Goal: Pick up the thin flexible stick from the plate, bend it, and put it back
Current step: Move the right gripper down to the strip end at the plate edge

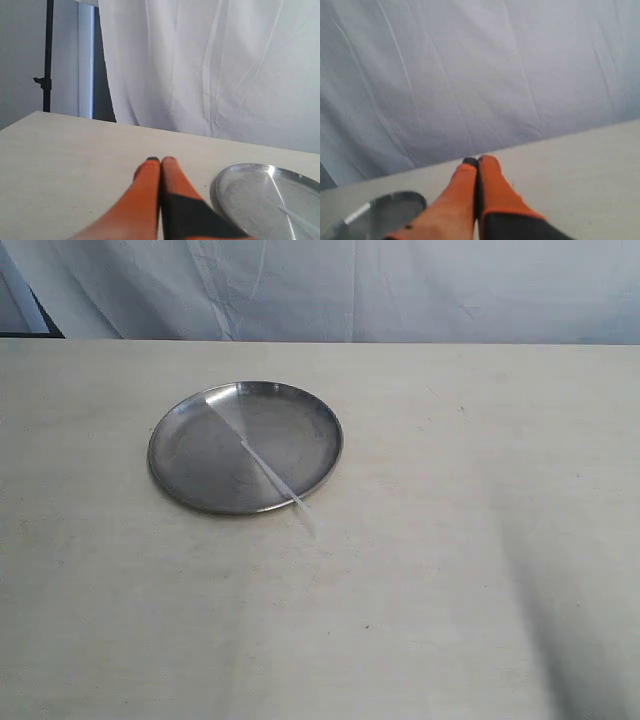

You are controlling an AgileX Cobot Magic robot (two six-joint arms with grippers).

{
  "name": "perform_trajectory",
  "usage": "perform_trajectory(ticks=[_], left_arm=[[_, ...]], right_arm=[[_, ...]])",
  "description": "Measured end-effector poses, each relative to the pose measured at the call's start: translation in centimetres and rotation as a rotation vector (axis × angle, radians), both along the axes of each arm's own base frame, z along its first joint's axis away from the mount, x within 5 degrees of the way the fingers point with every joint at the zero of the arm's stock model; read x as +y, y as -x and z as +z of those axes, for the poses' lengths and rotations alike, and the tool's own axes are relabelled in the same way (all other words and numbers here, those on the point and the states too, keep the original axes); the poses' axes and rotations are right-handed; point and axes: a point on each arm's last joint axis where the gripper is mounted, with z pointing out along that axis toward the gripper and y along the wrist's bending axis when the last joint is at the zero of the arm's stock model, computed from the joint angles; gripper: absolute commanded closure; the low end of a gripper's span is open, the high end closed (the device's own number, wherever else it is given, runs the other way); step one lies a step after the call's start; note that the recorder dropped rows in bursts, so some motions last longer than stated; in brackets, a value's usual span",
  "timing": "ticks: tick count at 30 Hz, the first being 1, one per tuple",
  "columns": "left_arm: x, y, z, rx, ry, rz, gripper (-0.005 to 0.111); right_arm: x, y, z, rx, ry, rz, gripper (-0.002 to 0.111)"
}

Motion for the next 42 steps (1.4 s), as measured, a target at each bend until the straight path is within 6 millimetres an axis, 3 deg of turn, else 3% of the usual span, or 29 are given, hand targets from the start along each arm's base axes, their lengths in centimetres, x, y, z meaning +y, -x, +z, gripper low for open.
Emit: perform_trajectory(ticks=[7, 12, 18, 21, 24, 27, 30, 33, 39, 41, 42], left_arm=[[0.0, 0.0, 0.0, 0.0, 0.0, 0.0, 0.107], [0.0, 0.0, 0.0, 0.0, 0.0, 0.0, 0.107], [0.0, 0.0, 0.0, 0.0, 0.0, 0.0, 0.107], [0.0, 0.0, 0.0, 0.0, 0.0, 0.0, 0.107], [0.0, 0.0, 0.0, 0.0, 0.0, 0.0, 0.107], [0.0, 0.0, 0.0, 0.0, 0.0, 0.0, 0.107], [0.0, 0.0, 0.0, 0.0, 0.0, 0.0, 0.107], [0.0, 0.0, 0.0, -0.002, 0.0, 0.0, 0.107], [0.0, 0.0, 0.0, -0.002, 0.0, 0.0, 0.107], [0.0, 0.0, 0.0, -0.002, 0.0, 0.0, 0.107], [0.0, 0.0, 0.0, -0.002, 0.0, 0.0, 0.107]], right_arm=[[-0.1, 0.7, 3.0, -0.314, -0.338, 0.072, 0.108], [-0.2, 1.8, 6.3, -0.447, -0.412, 0.108, 0.108], [-0.7, 3.3, 12.8, -0.639, -0.516, 0.14, 0.108], [-0.6, 2.3, 16.1, -0.676, -0.457, 0.13, 0.108], [0.2, -0.7, 19.2, -0.541, -0.252, 0.12, 0.108], [0.2, -5.9, 21.1, -0.227, -0.073, 0.045, 0.108], [-0.3, -12.3, 20.8, 0.172, 0.143, -0.076, 0.108], [1.1, -18.4, 19.0, 0.551, 0.334, -0.022, 0.108], [7.4, -25.7, 14.4, 1.046, 0.513, 0.347, 0.106], [10.0, -27.3, 12.4, 1.137, 0.565, 0.44, 0.093], [12.7, -28.2, 10.3, 1.203, 0.624, 0.516, 0.086]])
